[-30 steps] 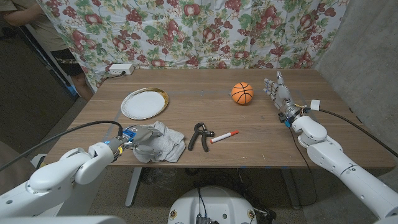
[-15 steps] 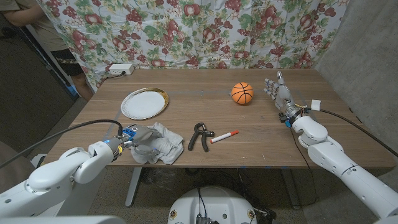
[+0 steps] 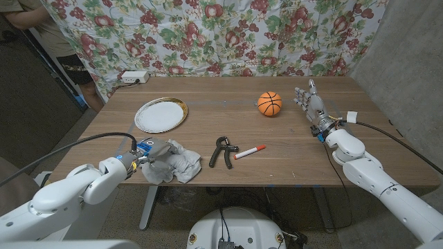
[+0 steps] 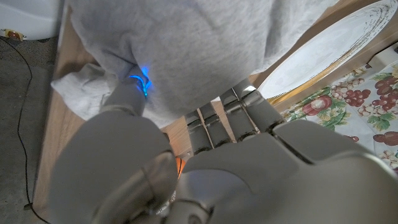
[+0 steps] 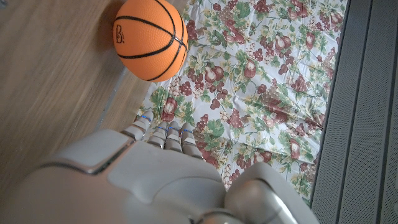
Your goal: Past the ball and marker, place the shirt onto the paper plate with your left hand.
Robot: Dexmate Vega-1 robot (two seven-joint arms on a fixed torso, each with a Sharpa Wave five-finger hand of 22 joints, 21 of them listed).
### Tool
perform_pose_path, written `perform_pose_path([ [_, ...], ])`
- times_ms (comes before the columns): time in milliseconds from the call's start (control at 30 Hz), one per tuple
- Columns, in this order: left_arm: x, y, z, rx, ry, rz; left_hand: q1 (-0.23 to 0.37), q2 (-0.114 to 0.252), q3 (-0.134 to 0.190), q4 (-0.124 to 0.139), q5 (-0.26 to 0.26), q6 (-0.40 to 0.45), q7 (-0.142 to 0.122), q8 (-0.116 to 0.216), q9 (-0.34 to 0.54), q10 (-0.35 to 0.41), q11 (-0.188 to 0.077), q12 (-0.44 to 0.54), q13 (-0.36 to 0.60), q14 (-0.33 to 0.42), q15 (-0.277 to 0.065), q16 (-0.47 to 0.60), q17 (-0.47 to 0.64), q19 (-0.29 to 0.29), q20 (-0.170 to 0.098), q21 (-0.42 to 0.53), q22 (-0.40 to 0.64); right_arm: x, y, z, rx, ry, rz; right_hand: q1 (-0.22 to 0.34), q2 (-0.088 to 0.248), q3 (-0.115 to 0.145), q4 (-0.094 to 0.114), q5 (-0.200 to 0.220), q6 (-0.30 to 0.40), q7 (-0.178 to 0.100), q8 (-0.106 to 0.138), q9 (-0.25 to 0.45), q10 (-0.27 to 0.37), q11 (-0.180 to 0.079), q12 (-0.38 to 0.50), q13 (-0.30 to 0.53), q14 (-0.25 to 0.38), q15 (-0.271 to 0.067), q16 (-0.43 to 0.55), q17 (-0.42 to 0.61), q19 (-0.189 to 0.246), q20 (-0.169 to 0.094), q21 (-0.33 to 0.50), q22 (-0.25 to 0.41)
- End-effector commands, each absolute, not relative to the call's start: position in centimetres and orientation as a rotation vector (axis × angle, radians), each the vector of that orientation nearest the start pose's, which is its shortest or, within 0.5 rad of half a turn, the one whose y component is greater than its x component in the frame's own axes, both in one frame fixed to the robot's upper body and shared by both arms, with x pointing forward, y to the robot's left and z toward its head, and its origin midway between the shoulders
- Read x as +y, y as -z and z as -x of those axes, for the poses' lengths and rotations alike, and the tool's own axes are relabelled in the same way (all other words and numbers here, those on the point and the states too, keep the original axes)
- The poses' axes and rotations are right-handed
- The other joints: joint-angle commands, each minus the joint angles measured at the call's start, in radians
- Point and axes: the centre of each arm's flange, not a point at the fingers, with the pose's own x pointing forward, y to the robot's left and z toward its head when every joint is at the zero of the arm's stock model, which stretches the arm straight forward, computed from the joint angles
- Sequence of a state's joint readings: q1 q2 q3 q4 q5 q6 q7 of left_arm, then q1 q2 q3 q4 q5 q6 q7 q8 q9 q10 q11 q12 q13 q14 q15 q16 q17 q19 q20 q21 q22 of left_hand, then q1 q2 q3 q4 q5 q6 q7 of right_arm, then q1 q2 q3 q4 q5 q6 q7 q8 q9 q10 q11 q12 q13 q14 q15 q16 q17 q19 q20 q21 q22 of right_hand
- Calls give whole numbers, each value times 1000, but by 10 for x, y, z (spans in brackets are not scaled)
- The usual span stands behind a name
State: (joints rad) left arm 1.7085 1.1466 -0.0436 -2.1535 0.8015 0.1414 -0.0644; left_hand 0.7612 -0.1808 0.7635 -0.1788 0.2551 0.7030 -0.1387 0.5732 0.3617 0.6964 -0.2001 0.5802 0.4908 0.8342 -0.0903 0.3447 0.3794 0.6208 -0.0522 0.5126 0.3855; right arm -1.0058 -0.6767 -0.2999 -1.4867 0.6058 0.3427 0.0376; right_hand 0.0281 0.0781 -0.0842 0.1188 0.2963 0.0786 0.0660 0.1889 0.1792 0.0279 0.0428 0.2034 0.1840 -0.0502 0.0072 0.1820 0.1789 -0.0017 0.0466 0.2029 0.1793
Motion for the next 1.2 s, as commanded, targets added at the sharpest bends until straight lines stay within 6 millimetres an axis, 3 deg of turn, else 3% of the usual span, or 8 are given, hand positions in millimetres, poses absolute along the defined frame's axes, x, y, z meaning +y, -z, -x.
perform_pose_path([
  [33,314,111,-459,-447,119,-1868,73,10,131,-3,-59,127,-13,83,154,67,-13,57,96,65,-134,25,77,14,-138,103,107,-329,36,-600,-654,-219,113,7,17,-2,-2,2,1,-2,2,6,-1,-5,7,1,0,-6,3,2,1,6,-5,2],
  [67,313,110,-459,-449,119,-1868,80,10,140,-5,-60,134,-11,91,162,73,-13,61,103,69,-134,28,84,12,-139,111,116,-330,36,-599,-656,-217,115,7,17,-2,-2,2,1,-2,2,6,-2,-5,7,1,0,-6,3,2,1,6,-5,2],
  [167,312,109,-459,-458,119,-1863,103,-6,217,-10,-71,158,-2,162,243,107,-11,88,172,88,-134,47,154,-14,-137,190,200,-331,37,-599,-655,-216,114,8,17,-2,-2,2,2,-1,2,6,-1,-5,7,1,0,-5,3,2,1,6,-5,3],
  [367,310,105,-457,-475,104,-1856,123,-4,248,-10,-74,187,7,211,283,142,-12,107,211,117,-136,67,200,-12,-140,231,212,-334,39,-599,-650,-212,108,8,17,-2,-2,2,2,-2,2,6,-1,-4,7,1,0,-4,3,2,1,6,-5,3],
  [767,309,95,-456,-501,62,-1859,139,-10,274,-11,-77,232,11,242,275,180,-12,121,262,141,-136,91,270,-24,-140,291,223,-335,39,-601,-649,-211,106,8,17,-2,-2,2,3,-2,3,6,0,-4,7,1,-1,-6,3,2,1,5,-4,3],
  [1200,307,86,-457,-524,55,-1854,134,-15,289,-12,-77,244,16,243,261,194,-12,118,284,136,-134,104,321,-42,-140,328,228,-335,37,-603,-648,-211,103,8,17,-2,-2,2,3,-2,2,6,1,-3,8,1,-2,-5,3,2,2,4,-4,3],
])
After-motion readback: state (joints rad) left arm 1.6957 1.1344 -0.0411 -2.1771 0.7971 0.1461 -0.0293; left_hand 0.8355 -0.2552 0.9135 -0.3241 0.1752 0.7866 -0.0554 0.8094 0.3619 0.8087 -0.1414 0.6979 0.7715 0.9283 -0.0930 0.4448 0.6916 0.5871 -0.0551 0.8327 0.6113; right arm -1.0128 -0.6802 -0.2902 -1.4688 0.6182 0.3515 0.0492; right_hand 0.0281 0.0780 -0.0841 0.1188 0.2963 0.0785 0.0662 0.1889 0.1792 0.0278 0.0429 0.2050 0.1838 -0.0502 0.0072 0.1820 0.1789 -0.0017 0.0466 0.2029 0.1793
